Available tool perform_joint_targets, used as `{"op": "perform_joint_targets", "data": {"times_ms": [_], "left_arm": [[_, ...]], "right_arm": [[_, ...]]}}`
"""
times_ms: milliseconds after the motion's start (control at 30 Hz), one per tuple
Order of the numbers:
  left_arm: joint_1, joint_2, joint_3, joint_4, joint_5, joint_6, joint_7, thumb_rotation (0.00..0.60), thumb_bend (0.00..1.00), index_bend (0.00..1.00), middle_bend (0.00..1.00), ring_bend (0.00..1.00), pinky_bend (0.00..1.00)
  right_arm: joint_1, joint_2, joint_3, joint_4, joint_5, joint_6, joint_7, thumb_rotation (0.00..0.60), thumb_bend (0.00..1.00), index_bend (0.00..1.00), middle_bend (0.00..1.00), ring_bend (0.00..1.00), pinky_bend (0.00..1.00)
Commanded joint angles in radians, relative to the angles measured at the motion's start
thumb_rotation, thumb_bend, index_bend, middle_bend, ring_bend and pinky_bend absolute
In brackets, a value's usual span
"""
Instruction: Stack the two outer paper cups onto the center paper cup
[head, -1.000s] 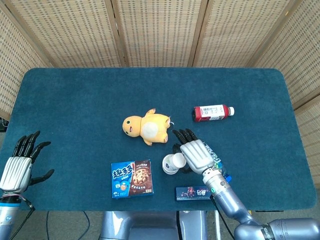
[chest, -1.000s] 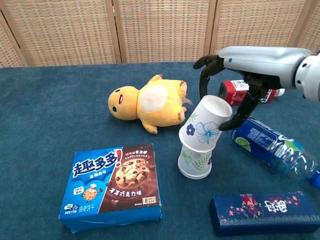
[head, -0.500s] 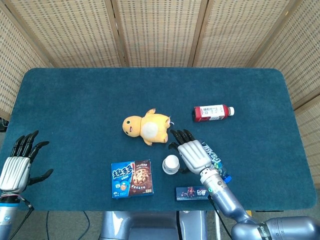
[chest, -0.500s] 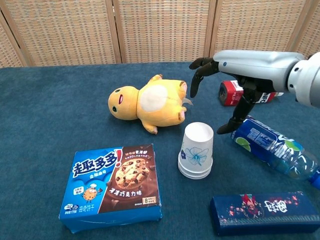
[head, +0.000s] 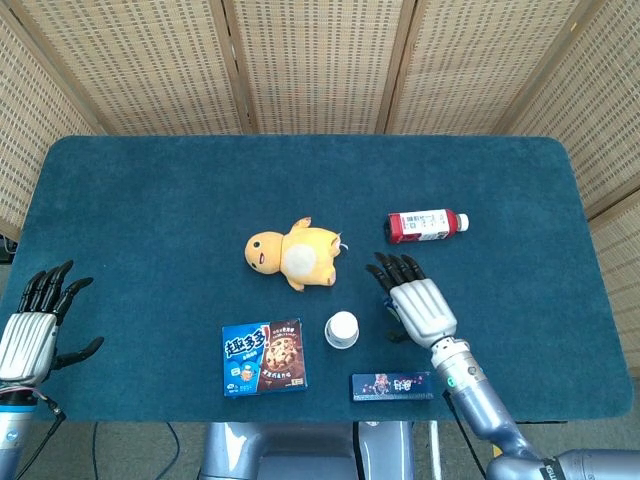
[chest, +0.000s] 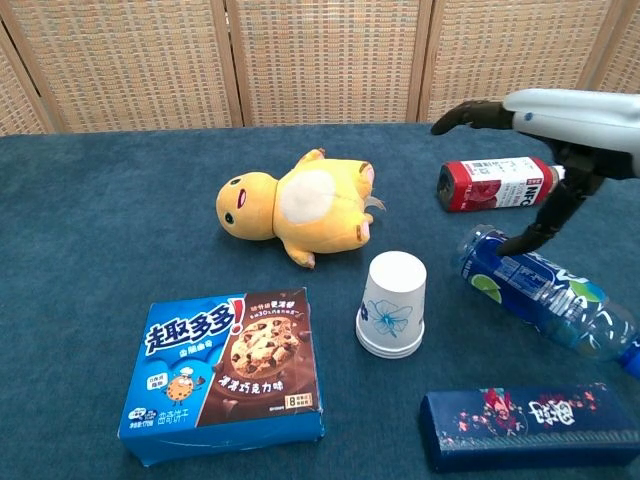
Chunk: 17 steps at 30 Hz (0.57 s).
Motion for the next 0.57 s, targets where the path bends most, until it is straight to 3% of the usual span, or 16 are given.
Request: {"op": "perform_joint_targets", "data": {"times_ms": [33, 333, 567], "left_arm": [[0.0, -0.003, 0.0, 0.001, -0.001, -0.001, 0.002, 0.6, 0.19, 0.12, 0.0, 0.0, 0.0], [0.013, -0.029, -0.006, 0.0, -0.023, 0.013, 0.066, 0.6, 0.18, 0.02, 0.0, 0.0, 0.0], [0.018, -0.031, 0.0, 0.011, -0.018, 0.012, 0.063, 0.6, 0.18, 0.02, 0.0, 0.0, 0.0]], "right_arm": [[-0.116, 0.043, -0.078, 0.094, -0.128, 0.085, 0.138, 0.6, 0.15, 0.03, 0.0, 0.0, 0.0], [-0.288, 0.07, -0.165, 0.296, -0.285, 0.208, 0.344, 0.6, 0.15, 0.0, 0.0, 0.0, 0.0], [-0.37, 0.057, -0.173, 0.387, -0.361, 0.285, 0.414, 0.6, 0.15, 0.0, 0.0, 0.0, 0.0]]}}
